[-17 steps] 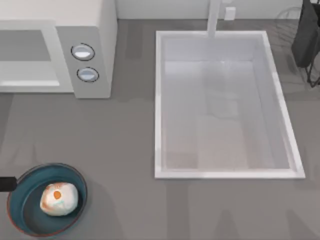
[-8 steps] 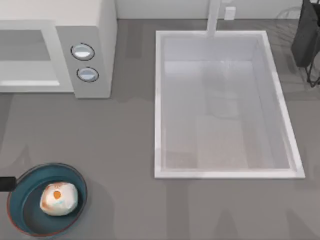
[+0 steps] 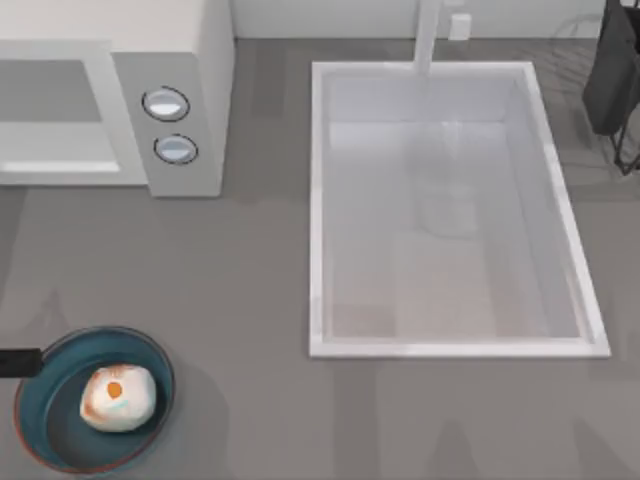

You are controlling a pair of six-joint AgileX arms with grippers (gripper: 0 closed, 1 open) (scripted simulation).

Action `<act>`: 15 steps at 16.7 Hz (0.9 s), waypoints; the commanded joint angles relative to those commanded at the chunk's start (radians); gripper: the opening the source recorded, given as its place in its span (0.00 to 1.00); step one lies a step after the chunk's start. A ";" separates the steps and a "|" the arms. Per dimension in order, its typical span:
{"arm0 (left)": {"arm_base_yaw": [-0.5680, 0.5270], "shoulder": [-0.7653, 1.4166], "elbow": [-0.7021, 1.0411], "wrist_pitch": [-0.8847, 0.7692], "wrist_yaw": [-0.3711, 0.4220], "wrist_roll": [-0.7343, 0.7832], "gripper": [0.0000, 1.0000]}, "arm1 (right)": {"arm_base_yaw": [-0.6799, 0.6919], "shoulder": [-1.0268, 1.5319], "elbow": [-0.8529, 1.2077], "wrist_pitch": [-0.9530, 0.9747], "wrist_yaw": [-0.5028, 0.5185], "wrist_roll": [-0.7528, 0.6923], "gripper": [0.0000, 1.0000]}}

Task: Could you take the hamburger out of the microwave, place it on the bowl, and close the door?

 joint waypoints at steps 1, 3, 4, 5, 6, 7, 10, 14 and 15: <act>-0.006 0.026 -0.011 0.040 -0.006 0.000 0.00 | 0.000 0.000 0.000 0.000 0.000 0.000 1.00; -0.015 0.070 -0.028 0.102 -0.015 0.001 0.00 | 0.000 0.000 0.000 0.000 0.000 0.000 1.00; -0.018 0.085 -0.034 0.122 -0.018 0.001 0.00 | 0.000 0.000 0.000 0.000 0.000 0.000 1.00; -0.020 0.093 -0.037 0.133 -0.020 0.001 0.00 | 0.000 0.000 0.000 0.000 0.000 0.000 1.00; -0.020 0.094 -0.038 0.135 -0.020 0.002 0.00 | 0.000 0.000 0.000 0.000 0.000 0.000 1.00; -0.020 0.094 -0.038 0.135 -0.020 0.002 0.00 | 0.000 0.000 0.000 0.000 0.000 0.000 1.00; -0.011 0.122 -0.006 0.135 -0.017 0.002 0.00 | 0.000 0.000 0.000 0.000 0.000 0.000 1.00; 0.049 0.211 -0.042 0.253 0.043 0.003 0.00 | 0.000 0.000 0.000 0.000 0.000 0.000 1.00; 0.070 0.238 -0.054 0.299 0.064 0.003 0.00 | 0.000 0.000 0.000 0.000 0.000 0.000 1.00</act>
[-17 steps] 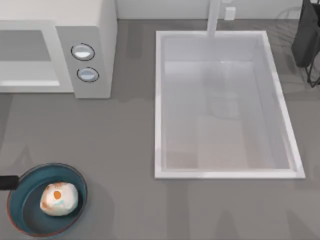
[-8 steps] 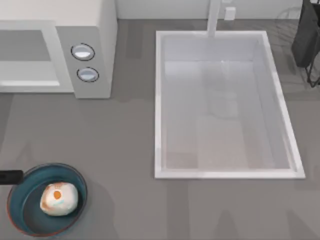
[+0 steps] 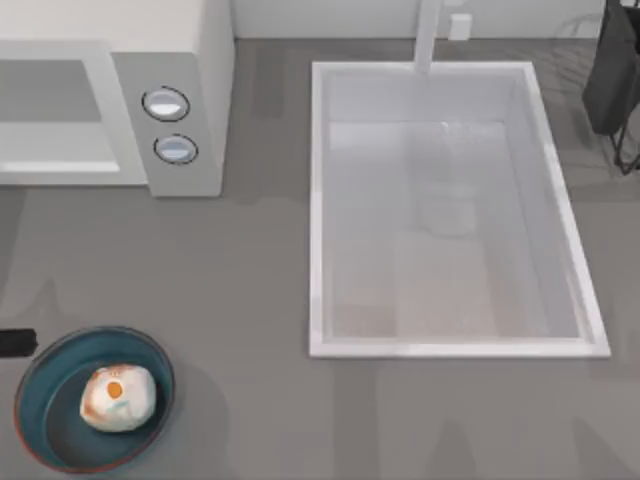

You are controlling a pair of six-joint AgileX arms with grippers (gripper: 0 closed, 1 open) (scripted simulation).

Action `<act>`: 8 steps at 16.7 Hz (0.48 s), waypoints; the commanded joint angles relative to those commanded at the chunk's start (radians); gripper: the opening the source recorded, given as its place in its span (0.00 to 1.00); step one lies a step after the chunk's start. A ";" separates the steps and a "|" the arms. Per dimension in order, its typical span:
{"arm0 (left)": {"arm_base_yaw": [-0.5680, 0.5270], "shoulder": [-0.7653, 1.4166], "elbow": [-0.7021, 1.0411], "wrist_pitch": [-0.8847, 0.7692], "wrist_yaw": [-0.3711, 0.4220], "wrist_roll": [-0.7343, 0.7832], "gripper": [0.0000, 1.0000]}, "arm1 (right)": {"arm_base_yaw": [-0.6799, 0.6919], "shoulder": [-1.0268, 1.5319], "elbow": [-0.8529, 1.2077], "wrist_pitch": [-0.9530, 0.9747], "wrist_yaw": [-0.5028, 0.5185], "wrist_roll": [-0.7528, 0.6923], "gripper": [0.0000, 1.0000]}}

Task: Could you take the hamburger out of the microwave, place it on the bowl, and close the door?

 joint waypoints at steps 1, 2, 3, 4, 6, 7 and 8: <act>0.021 0.024 -0.011 0.040 0.021 0.000 0.00 | 0.000 0.000 0.000 0.000 0.000 0.000 1.00; 0.039 0.045 -0.020 0.071 0.039 0.000 0.00 | 0.000 0.000 0.000 0.000 0.000 0.000 1.00; 0.053 0.061 -0.027 0.092 0.053 0.001 0.00 | 0.000 0.000 0.000 0.000 0.000 0.000 1.00; 0.061 0.070 -0.032 0.102 0.061 0.001 0.00 | 0.000 0.000 0.000 0.000 0.000 0.000 1.00; 0.062 0.072 -0.032 0.103 0.062 0.001 0.00 | 0.000 0.000 0.000 0.000 0.000 0.000 1.00; 0.062 0.072 -0.032 0.103 0.062 0.001 0.00 | 0.000 0.000 0.000 0.000 0.000 0.000 1.00; 0.064 0.130 0.048 0.100 0.059 0.001 0.00 | 0.000 0.000 0.000 0.000 0.000 0.000 1.00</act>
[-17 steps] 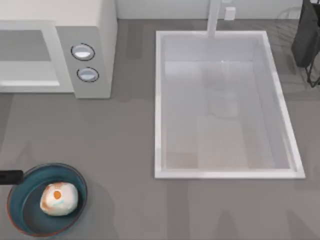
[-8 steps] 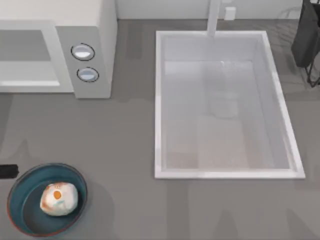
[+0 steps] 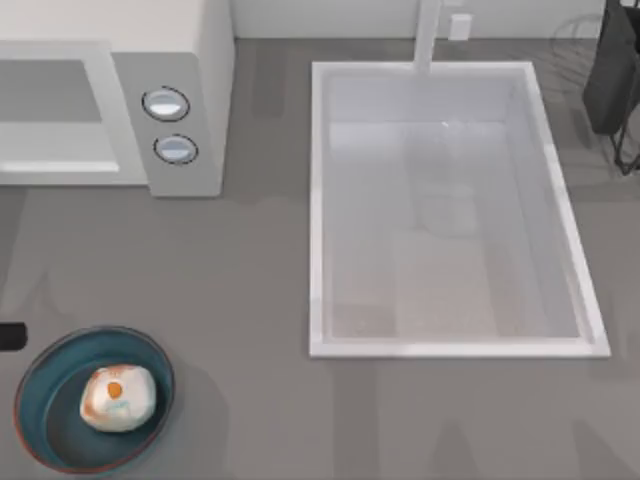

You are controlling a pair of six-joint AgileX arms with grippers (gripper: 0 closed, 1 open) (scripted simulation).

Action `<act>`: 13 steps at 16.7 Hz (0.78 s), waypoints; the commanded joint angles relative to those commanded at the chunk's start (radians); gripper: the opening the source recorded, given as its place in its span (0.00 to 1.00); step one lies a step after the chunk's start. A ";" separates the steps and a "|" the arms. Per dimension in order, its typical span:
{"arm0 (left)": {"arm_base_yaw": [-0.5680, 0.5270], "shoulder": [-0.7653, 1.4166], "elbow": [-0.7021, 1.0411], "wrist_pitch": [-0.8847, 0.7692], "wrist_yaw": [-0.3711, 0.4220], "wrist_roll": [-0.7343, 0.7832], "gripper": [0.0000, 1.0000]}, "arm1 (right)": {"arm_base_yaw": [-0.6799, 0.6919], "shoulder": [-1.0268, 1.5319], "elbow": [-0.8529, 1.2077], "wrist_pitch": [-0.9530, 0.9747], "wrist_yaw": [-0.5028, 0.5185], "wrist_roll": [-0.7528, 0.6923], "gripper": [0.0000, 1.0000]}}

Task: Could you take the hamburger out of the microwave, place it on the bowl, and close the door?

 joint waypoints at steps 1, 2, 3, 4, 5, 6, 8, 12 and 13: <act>0.002 0.003 0.001 0.003 0.002 0.000 0.00 | 0.000 0.000 0.000 0.000 0.000 0.000 1.00; 0.011 0.017 0.004 0.017 0.011 0.000 0.00 | 0.000 0.000 0.000 0.000 0.000 0.000 1.00; 0.024 0.041 0.009 0.041 0.024 0.000 0.00 | 0.000 0.000 0.000 0.000 0.000 0.000 1.00; 0.041 0.077 0.015 0.072 0.042 0.000 0.00 | 0.000 0.000 0.000 0.000 0.000 0.000 1.00; 0.060 0.122 0.022 0.107 0.061 0.000 0.00 | 0.000 0.000 0.000 0.000 0.000 0.000 1.00; 0.080 0.172 0.030 0.141 0.081 0.000 0.00 | 0.000 0.000 0.000 0.000 0.000 0.000 1.00; 0.118 0.257 0.046 0.201 0.120 0.000 0.00 | 0.000 0.000 0.000 0.000 0.000 0.000 1.00; 0.149 0.310 0.060 0.249 0.151 0.001 0.00 | 0.000 0.000 0.000 0.000 0.000 0.000 1.00; 0.149 0.310 0.060 0.249 0.151 0.001 0.00 | 0.000 0.000 0.000 0.000 0.000 0.000 1.00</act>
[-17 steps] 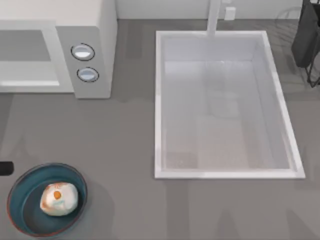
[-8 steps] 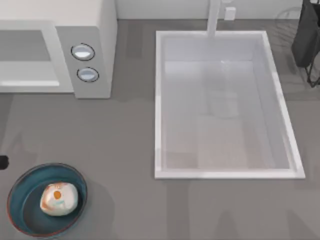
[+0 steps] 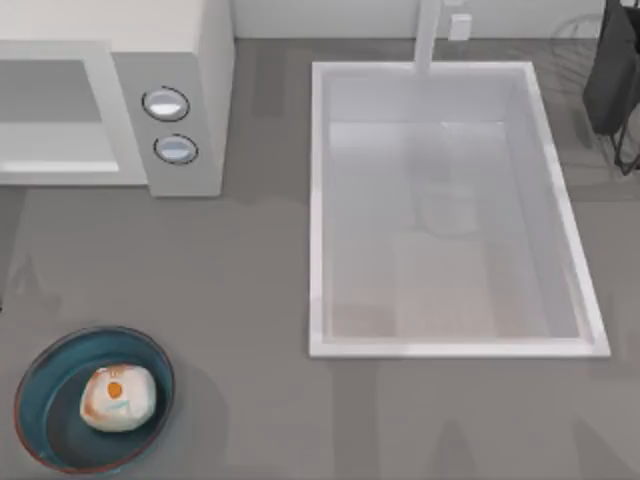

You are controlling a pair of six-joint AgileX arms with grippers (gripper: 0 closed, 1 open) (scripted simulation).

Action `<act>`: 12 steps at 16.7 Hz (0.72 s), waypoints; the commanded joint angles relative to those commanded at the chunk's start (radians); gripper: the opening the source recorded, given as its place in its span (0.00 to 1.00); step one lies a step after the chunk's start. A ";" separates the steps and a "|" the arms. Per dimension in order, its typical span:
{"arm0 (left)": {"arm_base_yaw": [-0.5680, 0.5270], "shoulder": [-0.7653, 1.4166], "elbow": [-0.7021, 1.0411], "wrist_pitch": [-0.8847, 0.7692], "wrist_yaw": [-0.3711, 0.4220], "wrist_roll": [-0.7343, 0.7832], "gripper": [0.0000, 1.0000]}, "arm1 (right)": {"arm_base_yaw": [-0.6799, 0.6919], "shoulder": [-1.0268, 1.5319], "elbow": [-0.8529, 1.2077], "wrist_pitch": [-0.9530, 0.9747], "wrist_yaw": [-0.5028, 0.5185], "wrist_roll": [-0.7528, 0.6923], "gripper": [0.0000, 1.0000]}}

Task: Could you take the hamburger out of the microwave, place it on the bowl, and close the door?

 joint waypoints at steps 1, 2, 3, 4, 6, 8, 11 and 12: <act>-0.004 -0.003 -0.004 -0.003 -0.003 0.001 0.00 | 0.000 0.000 0.000 0.000 0.000 0.000 1.00; -0.003 -0.002 -0.003 -0.003 -0.002 0.002 0.00 | 0.000 0.000 0.000 0.000 0.000 0.000 1.00; 0.008 0.008 0.008 -0.013 0.003 0.013 0.00 | 0.000 0.000 0.000 0.000 0.000 0.000 1.00; 0.030 0.028 0.029 -0.032 0.012 0.033 0.00 | 0.000 0.000 0.000 0.000 0.000 0.000 1.00; 0.102 0.092 0.102 -0.102 0.042 0.102 0.00 | 0.000 0.000 0.000 0.000 0.000 0.000 1.00; 0.204 0.180 0.214 -0.213 0.083 0.198 0.00 | 0.000 0.000 0.000 0.000 0.000 0.000 1.00; 0.381 0.340 0.434 -0.459 0.158 0.368 0.00 | 0.000 0.000 0.000 0.000 0.000 0.000 1.00; 0.439 0.397 0.514 -0.556 0.184 0.426 0.00 | 0.000 0.000 0.000 0.000 0.000 0.000 1.00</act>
